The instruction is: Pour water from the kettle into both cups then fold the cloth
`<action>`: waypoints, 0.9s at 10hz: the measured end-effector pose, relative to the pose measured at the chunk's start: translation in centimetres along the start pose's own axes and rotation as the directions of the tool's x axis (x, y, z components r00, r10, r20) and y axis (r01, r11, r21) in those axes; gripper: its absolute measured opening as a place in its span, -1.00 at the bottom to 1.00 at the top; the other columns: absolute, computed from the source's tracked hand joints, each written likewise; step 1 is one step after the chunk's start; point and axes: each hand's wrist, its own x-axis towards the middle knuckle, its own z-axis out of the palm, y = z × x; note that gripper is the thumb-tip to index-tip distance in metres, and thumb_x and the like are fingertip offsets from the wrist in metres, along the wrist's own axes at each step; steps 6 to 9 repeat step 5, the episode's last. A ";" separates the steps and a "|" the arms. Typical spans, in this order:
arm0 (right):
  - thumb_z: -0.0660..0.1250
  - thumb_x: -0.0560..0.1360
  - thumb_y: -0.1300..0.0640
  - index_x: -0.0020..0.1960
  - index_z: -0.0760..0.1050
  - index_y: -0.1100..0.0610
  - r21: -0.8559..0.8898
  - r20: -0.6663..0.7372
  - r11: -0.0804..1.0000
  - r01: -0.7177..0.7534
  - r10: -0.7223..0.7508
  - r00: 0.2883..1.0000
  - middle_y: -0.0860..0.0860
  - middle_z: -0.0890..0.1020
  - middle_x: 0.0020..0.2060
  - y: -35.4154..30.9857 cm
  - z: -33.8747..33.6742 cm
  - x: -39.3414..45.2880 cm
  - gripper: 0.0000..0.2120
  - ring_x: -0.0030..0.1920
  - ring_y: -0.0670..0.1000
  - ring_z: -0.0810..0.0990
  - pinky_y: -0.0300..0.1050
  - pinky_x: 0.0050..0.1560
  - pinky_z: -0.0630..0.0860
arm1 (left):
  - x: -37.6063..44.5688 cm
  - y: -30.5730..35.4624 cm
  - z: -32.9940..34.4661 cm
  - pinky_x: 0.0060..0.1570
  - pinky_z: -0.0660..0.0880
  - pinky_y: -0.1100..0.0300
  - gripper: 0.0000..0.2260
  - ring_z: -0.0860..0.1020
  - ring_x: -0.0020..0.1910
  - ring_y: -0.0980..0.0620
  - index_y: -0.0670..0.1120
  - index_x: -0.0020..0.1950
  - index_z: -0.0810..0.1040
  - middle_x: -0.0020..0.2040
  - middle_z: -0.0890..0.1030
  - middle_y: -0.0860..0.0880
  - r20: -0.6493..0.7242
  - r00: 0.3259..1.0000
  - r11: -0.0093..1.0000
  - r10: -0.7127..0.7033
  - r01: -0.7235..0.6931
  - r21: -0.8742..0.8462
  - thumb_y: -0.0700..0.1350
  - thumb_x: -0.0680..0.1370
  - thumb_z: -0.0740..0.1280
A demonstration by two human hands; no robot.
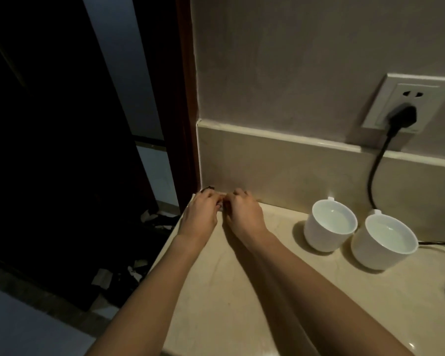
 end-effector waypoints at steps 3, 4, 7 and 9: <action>0.29 0.60 0.17 0.26 0.58 0.09 -0.025 0.123 0.997 -0.070 0.072 0.990 0.10 0.59 0.15 -0.9 -1.0 0.0 -0.74 0.16 0.16 0.56 0.02 0.06 0.50 | -0.2 1.4 -1.0 0.32 0.44 0.01 -0.58 0.45 0.38 -0.10 0.08 0.42 0.46 0.44 0.42 -0.03 0.152 0.987 0.998 -0.057 0.053 0.027 -0.24 0.60 0.19; 0.26 0.63 0.11 0.49 0.35 0.04 0.008 0.239 1.000 -0.018 0.015 0.971 0.14 0.44 0.37 -0.9 -2.9 -2.6 -0.57 0.36 0.18 0.44 0.05 0.30 0.45 | -1.4 2.8 -2.0 0.37 0.43 -0.10 -0.47 0.24 0.54 -0.15 0.01 0.56 0.24 0.57 0.20 -0.09 0.317 0.940 0.983 -0.125 0.074 0.166 -0.21 0.60 0.22; 0.20 0.65 0.09 0.60 0.11 0.03 0.020 0.254 0.999 -0.033 0.027 0.967 0.19 0.31 0.49 -0.2 -5.3 -5.4 -0.45 0.46 0.25 0.34 0.13 0.36 0.41 | -2.7 5.1 -3.6 0.32 0.43 -0.12 -0.41 0.29 0.50 -0.20 -0.05 0.59 0.15 0.59 0.13 -0.13 0.346 0.910 0.957 -0.227 0.142 0.255 -0.23 0.59 0.26; 0.20 0.65 0.09 0.60 0.11 0.03 0.020 0.254 0.999 -0.033 0.027 0.967 0.19 0.31 0.49 -0.2 -5.3 -5.4 -0.45 0.46 0.25 0.34 0.13 0.36 0.41 | -2.7 5.1 -3.6 0.32 0.43 -0.12 -0.41 0.29 0.50 -0.20 -0.05 0.59 0.15 0.59 0.13 -0.13 0.346 0.910 0.957 -0.227 0.142 0.255 -0.23 0.59 0.26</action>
